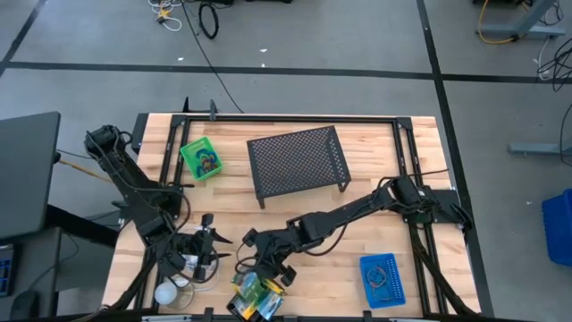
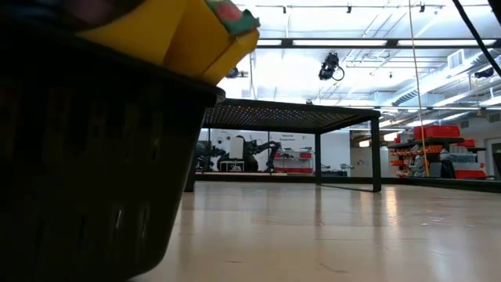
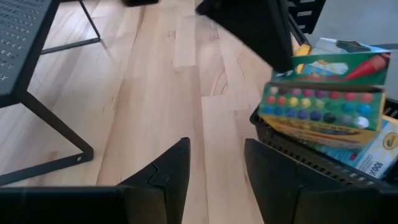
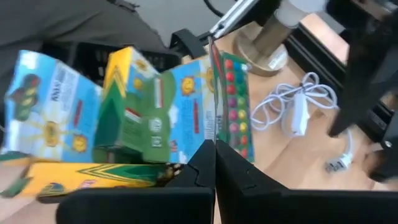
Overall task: Pick & Place Office Desk Supplies
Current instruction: Put the yellow crayon box into the black bin
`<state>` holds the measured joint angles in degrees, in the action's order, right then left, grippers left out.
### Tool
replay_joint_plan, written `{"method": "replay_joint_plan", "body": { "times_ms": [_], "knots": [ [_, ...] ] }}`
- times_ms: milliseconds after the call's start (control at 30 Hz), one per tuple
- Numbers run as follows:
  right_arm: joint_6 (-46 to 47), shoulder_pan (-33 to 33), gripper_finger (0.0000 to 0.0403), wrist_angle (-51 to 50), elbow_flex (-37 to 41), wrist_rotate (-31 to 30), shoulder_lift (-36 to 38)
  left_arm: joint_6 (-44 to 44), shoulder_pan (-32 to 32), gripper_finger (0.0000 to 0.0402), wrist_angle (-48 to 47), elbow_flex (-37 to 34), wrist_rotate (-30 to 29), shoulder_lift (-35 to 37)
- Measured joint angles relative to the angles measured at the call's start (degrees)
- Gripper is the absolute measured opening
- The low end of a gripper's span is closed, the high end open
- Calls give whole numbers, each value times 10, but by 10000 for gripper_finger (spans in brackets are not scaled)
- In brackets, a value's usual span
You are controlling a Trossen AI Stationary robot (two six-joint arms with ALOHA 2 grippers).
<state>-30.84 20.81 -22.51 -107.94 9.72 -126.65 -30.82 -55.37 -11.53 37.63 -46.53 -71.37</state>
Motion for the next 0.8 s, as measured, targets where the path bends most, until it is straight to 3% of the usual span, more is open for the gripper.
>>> {"method": "replay_joint_plan", "body": {
  "times_ms": [367,567,800],
  "knots": [
    [1,35,0,-34,0,6,15,8,0,162,2,0,10,0],
    [43,44,0,-43,0,60,21,12,0,162,2,0,17,0],
    [47,54,0,-61,0,23,21,16,0,162,1,0,12,0]
  ]
}}
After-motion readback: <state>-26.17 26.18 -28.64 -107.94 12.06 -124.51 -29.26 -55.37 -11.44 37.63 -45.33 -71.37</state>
